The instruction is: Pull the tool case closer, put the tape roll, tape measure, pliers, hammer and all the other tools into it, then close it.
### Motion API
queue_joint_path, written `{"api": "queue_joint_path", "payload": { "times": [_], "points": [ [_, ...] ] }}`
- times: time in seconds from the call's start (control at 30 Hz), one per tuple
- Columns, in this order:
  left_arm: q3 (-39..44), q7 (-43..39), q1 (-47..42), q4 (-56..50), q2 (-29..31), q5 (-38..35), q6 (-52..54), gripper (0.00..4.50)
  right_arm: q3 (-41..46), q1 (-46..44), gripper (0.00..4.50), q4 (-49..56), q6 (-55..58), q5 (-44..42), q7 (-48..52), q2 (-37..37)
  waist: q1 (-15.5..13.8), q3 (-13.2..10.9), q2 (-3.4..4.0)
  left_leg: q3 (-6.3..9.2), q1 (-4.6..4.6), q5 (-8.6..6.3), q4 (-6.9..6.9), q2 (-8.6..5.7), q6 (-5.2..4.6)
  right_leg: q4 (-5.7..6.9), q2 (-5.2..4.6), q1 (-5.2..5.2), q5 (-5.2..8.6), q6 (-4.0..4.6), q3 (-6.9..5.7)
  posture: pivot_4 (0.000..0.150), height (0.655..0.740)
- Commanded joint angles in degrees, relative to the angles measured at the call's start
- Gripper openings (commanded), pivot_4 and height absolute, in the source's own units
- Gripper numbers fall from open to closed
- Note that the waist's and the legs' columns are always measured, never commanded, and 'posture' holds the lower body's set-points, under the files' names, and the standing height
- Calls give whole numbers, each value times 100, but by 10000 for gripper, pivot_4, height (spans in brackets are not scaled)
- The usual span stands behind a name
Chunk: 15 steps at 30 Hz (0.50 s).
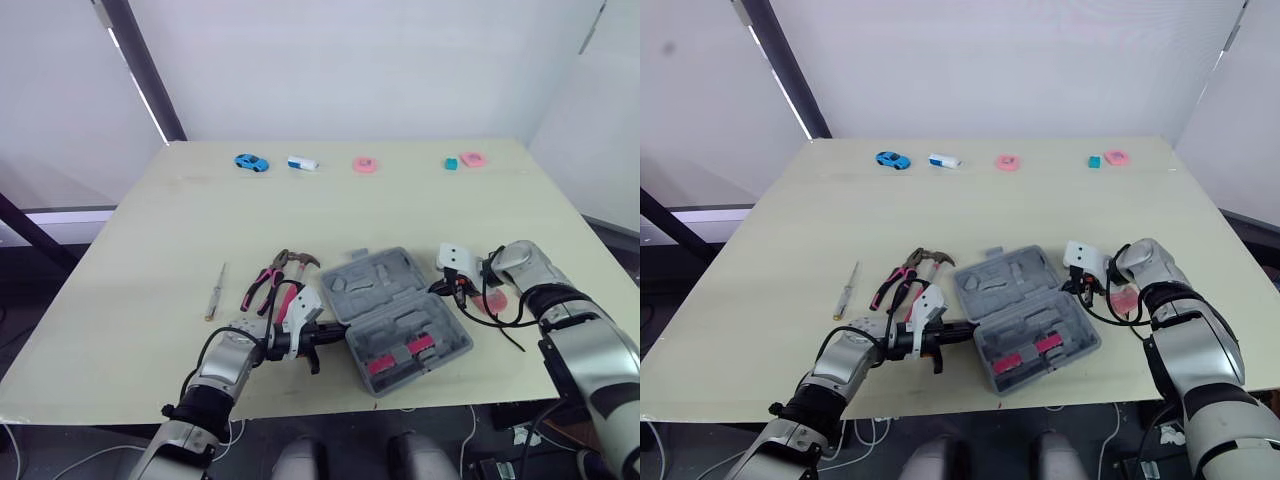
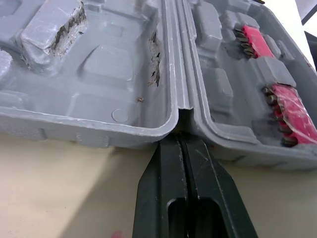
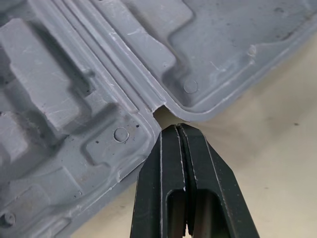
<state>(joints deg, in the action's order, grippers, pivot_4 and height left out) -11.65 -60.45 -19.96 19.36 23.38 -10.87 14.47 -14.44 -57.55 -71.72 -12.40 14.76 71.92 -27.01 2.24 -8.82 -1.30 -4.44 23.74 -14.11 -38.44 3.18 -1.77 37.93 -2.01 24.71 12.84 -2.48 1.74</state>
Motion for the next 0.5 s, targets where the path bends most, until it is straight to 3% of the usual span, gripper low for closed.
{"api": "queue_joint_path", "payload": {
  "times": [0.03,0.5],
  "points": [
    [27,-15,-54,51,-9,10,-61,277,80,118,0,228,109,-150,327,-38,-1,0,0,1,0,0,0,0,0,0,0,0,0,0,0,1500,7395],
    [206,-63,-370,505,164,40,-280,277,366,948,0,1415,756,-704,708,-204,14,0,0,6,-3,0,-4,0,0,4,3,-2,0,0,1,1500,7395]
  ]
}}
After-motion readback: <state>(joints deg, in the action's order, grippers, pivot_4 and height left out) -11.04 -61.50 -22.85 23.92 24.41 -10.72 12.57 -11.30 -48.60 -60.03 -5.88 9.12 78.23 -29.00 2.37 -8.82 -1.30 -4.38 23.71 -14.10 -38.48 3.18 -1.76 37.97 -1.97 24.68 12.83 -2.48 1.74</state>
